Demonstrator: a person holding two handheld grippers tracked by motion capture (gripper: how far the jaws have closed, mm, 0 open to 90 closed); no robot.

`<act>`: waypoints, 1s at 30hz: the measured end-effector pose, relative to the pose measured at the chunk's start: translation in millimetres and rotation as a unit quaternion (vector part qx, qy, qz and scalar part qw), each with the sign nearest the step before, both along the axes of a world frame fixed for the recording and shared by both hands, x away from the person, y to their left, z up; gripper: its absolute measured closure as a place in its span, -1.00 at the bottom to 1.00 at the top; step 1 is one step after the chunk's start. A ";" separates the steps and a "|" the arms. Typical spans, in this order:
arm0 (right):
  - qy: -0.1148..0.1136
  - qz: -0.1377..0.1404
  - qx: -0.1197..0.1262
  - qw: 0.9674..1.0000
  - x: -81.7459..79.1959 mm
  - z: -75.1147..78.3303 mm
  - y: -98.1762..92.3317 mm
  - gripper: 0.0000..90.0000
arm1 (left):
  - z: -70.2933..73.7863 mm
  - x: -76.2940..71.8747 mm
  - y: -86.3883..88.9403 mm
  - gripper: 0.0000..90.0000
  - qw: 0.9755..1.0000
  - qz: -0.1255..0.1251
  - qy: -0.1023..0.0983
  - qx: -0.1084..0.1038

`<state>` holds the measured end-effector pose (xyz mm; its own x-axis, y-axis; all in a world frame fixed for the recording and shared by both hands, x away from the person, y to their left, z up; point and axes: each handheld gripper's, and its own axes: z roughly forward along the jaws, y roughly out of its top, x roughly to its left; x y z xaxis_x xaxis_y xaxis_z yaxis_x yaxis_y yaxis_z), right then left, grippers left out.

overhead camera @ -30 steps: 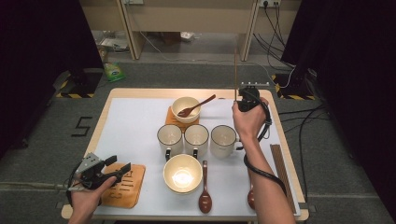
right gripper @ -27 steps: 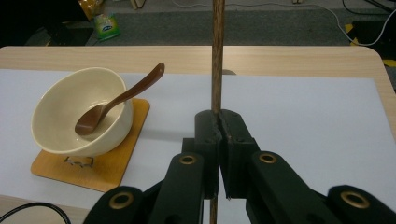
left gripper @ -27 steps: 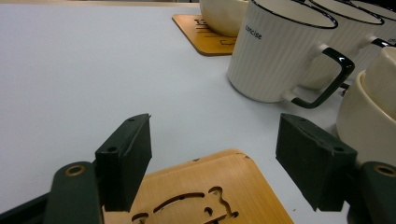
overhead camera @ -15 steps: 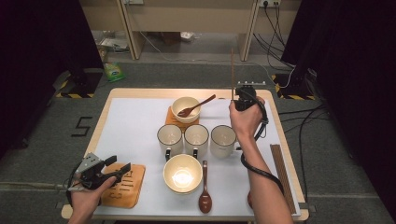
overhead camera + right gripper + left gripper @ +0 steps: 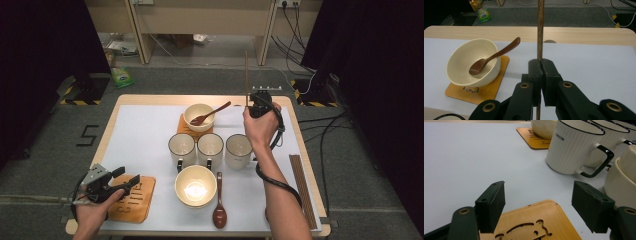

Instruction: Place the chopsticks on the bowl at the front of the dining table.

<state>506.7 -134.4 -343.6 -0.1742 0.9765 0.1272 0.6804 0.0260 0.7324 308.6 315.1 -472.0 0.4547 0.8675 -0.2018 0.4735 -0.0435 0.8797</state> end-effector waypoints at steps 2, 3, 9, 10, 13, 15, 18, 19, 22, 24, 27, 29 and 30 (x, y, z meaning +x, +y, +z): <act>-0.001 0.001 0.000 1.000 0.4 0.1 1.0 0.92 | 0.3 0.0 -0.1 -0.42 1.000 -0.001 -0.001 0.000; -0.001 0.001 0.001 1.000 0.5 0.3 1.8 0.92 | 0.4 0.0 -0.1 -0.42 1.000 -0.001 -0.002 0.000; -0.002 0.004 0.001 1.000 1.6 0.3 6.3 0.92 | 0.3 0.0 0.2 -0.42 1.000 -0.001 -0.001 0.000; -0.003 0.005 0.001 1.000 1.9 0.1 6.8 0.92 | 0.5 0.0 0.2 -0.42 1.000 0.000 -0.001 0.000; -0.002 0.007 0.001 1.000 2.4 0.0 9.0 0.92 | 0.5 -0.1 0.7 -0.42 1.000 0.000 -0.001 0.000; -0.002 0.007 0.002 1.000 2.8 0.1 10.9 0.92 | 0.6 -0.1 0.9 -0.42 1.000 0.001 -0.001 0.000; -0.003 0.009 0.002 1.000 2.9 -0.1 11.9 0.92 | 0.8 -0.1 1.2 -0.42 1.000 0.000 -0.002 0.000; -0.003 0.009 0.003 1.000 3.0 -0.2 12.4 0.92 | 0.8 -0.1 1.2 -0.42 1.000 0.000 -0.001 0.000; -0.002 0.010 0.003 1.000 3.5 -0.6 13.5 0.92 | 0.9 -0.2 1.4 -0.42 1.000 0.001 -0.002 0.000; -0.003 0.011 0.004 1.000 3.7 -0.7 14.3 0.92 | 1.0 -0.2 1.4 -0.42 1.000 0.001 -0.002 0.000; -0.003 0.012 0.004 1.000 4.0 -0.7 15.7 0.92 | 0.8 -0.2 1.4 -0.42 1.000 0.001 -0.002 0.000; -0.003 0.013 0.006 1.000 4.4 -0.8 16.4 0.92 | 0.8 -0.2 1.4 -0.42 1.000 0.001 -0.002 0.000; -0.004 0.013 0.007 1.000 4.7 -1.0 16.6 0.92 | 0.9 -0.1 1.4 -0.42 1.000 0.001 -0.002 0.000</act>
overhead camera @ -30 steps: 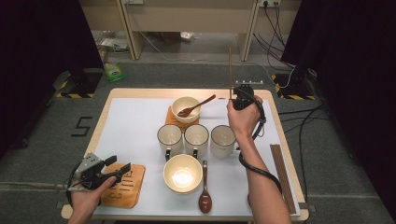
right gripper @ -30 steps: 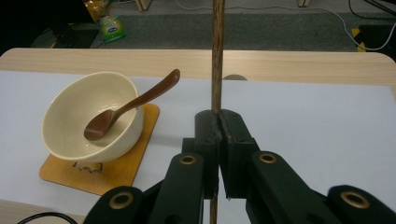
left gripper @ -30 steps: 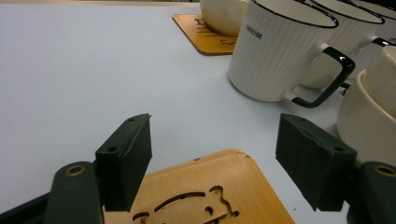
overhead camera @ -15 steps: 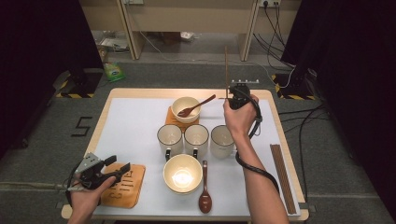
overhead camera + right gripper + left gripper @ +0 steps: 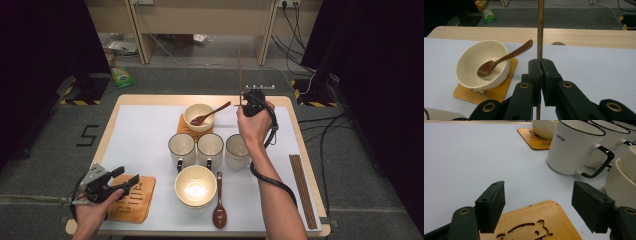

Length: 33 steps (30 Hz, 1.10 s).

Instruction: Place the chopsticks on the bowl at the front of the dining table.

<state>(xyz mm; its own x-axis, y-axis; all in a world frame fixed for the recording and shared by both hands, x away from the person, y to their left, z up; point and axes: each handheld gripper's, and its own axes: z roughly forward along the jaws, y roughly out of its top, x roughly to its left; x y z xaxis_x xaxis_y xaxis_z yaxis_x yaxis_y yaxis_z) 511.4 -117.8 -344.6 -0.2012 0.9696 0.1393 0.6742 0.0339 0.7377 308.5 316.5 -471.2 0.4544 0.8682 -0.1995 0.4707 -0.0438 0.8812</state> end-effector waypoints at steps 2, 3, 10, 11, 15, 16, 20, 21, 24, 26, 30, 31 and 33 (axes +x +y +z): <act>0.002 0.000 0.001 1.000 0.1 0.0 1.1 0.92 | 0.0 0.0 0.1 -0.42 1.000 0.000 0.000 0.000; 0.001 0.001 0.001 1.000 0.2 -0.3 1.4 0.92 | 0.0 0.1 0.2 -0.42 1.000 0.000 0.000 0.000; 0.000 0.005 0.003 1.000 1.1 -0.8 5.8 0.92 | 0.0 0.2 0.5 -0.42 1.000 0.000 0.000 0.000; 0.000 0.005 0.004 1.000 1.2 -0.9 6.6 0.92 | 0.0 0.2 0.5 -0.42 1.000 0.001 0.000 0.000; 0.001 0.009 0.003 1.000 1.8 -1.0 9.4 0.92 | 0.2 0.1 0.6 -0.42 1.000 0.001 0.000 0.000; 0.001 0.009 0.005 1.000 1.9 -1.0 11.0 0.92 | 0.1 0.2 0.6 -0.42 1.000 0.000 0.000 0.000; 0.000 0.012 0.004 1.000 2.2 -1.5 13.0 0.92 | 0.1 0.1 0.6 -0.42 1.000 0.001 0.000 0.000; 0.001 0.012 0.004 1.000 2.2 -1.7 13.7 0.92 | 0.2 0.1 0.6 -0.42 1.000 0.001 0.000 0.000; 0.001 0.013 0.006 1.000 2.6 -2.2 15.8 0.92 | 0.3 0.2 0.9 -0.42 1.000 0.001 0.000 0.000; 0.001 0.015 0.005 1.000 2.8 -2.3 17.3 0.92 | 0.5 0.1 1.1 -0.42 1.000 0.002 -0.001 0.000; 0.001 0.018 0.006 1.000 3.3 -2.0 20.6 0.92 | 0.4 0.2 1.3 -0.42 1.000 0.002 -0.001 -0.001; 0.001 0.018 0.006 1.000 3.3 -2.0 21.5 0.92 | 0.3 0.2 1.4 -0.42 1.000 0.002 -0.001 -0.001; 0.002 0.020 0.006 1.000 3.5 -2.0 23.2 0.92 | 0.5 0.2 1.4 -0.42 1.000 0.002 -0.001 -0.001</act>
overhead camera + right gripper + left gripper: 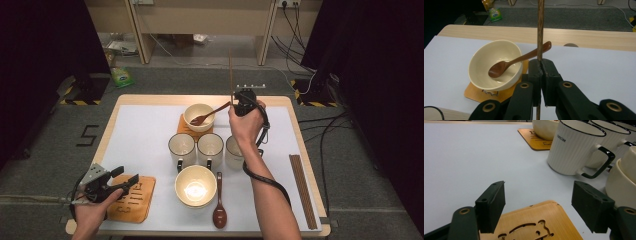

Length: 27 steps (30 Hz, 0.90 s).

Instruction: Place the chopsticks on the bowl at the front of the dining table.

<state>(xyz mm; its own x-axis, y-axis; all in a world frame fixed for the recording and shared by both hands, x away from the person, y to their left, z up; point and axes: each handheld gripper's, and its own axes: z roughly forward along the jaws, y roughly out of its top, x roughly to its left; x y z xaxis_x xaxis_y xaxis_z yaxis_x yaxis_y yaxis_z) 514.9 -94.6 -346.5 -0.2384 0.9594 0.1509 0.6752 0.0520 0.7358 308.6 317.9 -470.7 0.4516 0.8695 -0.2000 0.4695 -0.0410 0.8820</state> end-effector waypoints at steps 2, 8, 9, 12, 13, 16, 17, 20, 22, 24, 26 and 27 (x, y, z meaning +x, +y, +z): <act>0.000 0.001 0.000 1.000 0.2 0.0 1.2 0.92 | 0.3 -0.1 0.0 -0.42 1.000 0.000 0.000 0.000; 0.002 0.005 -0.001 1.000 0.9 -2.1 3.7 0.92 | 0.3 -0.1 0.2 -0.42 1.000 0.001 0.000 0.000; 0.002 0.005 -0.002 1.000 1.1 -2.4 3.9 0.92 | 0.4 -0.1 0.2 -0.42 1.000 0.001 0.000 0.000; 0.003 0.006 -0.002 1.000 1.5 -2.8 4.9 0.92 | 0.2 0.0 0.5 -0.42 1.000 0.001 -0.001 -0.001; 0.005 0.004 0.000 1.000 1.5 -2.8 5.6 0.92 | 0.2 0.0 0.6 -0.42 1.000 0.001 0.000 -0.001; 0.005 0.006 -0.001 1.000 1.8 -3.0 6.7 0.92 | 0.2 0.0 0.4 -0.42 1.000 0.001 0.000 -0.001; 0.005 0.007 -0.001 1.000 2.0 -3.3 7.1 0.92 | 0.2 0.0 0.3 -0.42 1.000 0.000 0.000 0.000; 0.005 0.009 -0.003 1.000 2.4 -4.3 8.4 0.92 | 0.1 -0.1 -0.3 -0.42 1.000 -0.001 0.000 0.002; 0.007 0.010 -0.003 1.000 2.7 -5.0 9.8 0.92 | 0.3 -0.1 -0.3 -0.42 1.000 -0.001 0.000 0.002; 0.007 0.011 -0.004 1.000 2.9 -5.5 10.7 0.92 | 0.4 -0.1 0.0 -0.42 1.000 0.000 -0.001 0.002; 0.008 0.012 -0.003 1.000 3.2 -6.0 12.0 0.92 | 0.5 -0.2 0.1 -0.42 1.000 0.000 0.000 0.001; 0.009 0.012 -0.004 1.000 3.4 -6.3 12.6 0.92 | 0.5 -0.2 0.2 -0.42 1.000 0.000 0.000 0.001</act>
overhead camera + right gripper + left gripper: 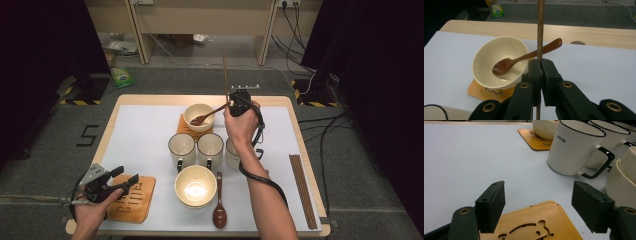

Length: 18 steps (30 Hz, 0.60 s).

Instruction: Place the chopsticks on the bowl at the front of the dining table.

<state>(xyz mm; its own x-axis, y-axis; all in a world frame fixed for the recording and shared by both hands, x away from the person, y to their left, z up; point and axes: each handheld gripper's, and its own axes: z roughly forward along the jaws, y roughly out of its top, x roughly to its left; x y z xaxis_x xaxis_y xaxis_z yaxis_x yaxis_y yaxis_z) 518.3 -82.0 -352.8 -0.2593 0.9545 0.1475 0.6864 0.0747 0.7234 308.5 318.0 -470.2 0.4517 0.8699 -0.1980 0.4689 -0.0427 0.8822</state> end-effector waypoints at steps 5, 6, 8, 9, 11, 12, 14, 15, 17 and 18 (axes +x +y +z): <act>0.001 0.002 -0.001 1.000 0.7 -1.5 2.7 0.92 | 0.0 0.0 0.3 -0.42 1.000 0.001 0.000 -0.001; 0.002 0.003 -0.001 1.000 0.9 -2.0 3.2 0.92 | 0.1 0.1 0.6 -0.42 1.000 0.001 0.000 -0.001; 0.003 0.003 -0.002 1.000 1.3 -2.9 4.3 0.92 | 0.4 0.0 0.9 -0.42 1.000 0.001 -0.001 -0.001; 0.005 0.003 -0.001 1.000 1.4 -3.1 4.6 0.92 | 0.5 0.0 1.1 -0.42 1.000 0.002 -0.001 -0.001; 0.006 0.005 -0.003 1.000 2.1 -4.1 5.1 0.92 | 0.6 0.0 1.3 -0.42 1.000 0.002 -0.001 -0.001; 0.008 0.004 -0.003 1.000 2.3 -4.6 5.5 0.92 | 0.5 0.1 1.3 -0.42 1.000 0.002 -0.001 -0.002; 0.012 0.004 -0.002 1.000 2.8 -5.8 6.2 0.92 | 0.4 0.1 1.2 -0.42 1.000 0.002 -0.001 -0.002; 0.013 0.005 -0.003 1.000 3.2 -6.4 6.5 0.92 | 0.5 0.0 1.2 -0.42 1.000 0.002 -0.001 -0.001; 0.014 0.007 -0.004 1.000 3.7 -7.0 7.4 0.92 | 0.5 0.0 1.1 -0.42 1.000 0.002 -0.001 -0.001; 0.015 0.008 -0.006 1.000 4.1 -7.3 7.5 0.92 | 0.4 0.0 1.0 -0.42 1.000 0.002 -0.001 -0.001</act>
<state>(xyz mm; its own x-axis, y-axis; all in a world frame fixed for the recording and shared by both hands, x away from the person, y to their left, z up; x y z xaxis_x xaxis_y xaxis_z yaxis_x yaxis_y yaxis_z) 522.4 -74.5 -360.2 -0.2701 0.9520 0.1441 0.7060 0.0940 0.7020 308.5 319.0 -469.8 0.4493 0.8710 -0.1989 0.4672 -0.0393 0.8833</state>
